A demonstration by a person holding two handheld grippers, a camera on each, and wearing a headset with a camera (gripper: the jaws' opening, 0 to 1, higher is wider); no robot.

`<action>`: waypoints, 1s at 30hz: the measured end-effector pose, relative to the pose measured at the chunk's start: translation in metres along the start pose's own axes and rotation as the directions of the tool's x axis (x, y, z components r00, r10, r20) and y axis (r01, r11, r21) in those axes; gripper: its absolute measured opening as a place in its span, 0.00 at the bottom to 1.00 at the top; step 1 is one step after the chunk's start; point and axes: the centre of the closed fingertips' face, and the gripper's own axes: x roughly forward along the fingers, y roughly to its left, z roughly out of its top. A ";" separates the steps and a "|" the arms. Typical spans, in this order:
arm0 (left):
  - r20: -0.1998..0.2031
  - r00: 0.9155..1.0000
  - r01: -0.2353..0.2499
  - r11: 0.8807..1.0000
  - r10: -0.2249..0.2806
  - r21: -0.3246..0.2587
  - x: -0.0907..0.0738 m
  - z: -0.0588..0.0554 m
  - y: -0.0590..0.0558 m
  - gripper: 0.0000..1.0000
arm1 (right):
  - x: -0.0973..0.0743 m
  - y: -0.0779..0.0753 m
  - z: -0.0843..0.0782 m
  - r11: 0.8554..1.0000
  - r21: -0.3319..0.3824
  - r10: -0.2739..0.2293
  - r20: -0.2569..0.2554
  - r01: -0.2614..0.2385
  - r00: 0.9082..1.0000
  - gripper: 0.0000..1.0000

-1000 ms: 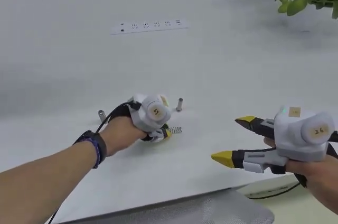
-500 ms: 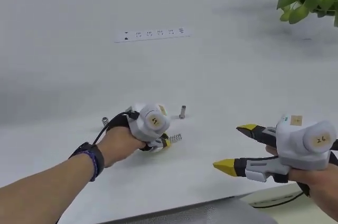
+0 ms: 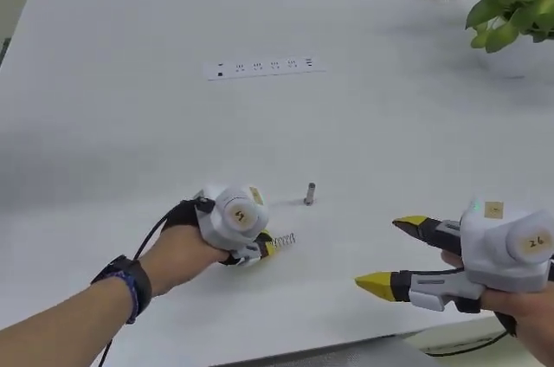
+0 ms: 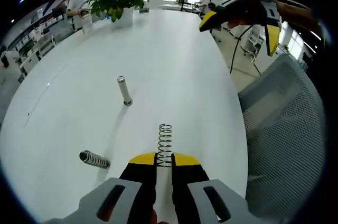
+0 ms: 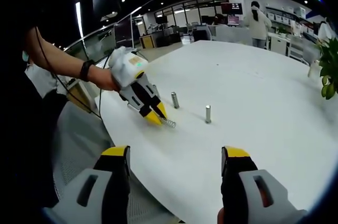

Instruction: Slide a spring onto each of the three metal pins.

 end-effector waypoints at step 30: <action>0.108 0.988 -0.107 0.993 0.111 -0.043 -0.087 -0.002 -0.003 0.02 | 0.015 0.019 0.006 0.997 -0.025 0.076 0.002 -0.076 0.997 0.66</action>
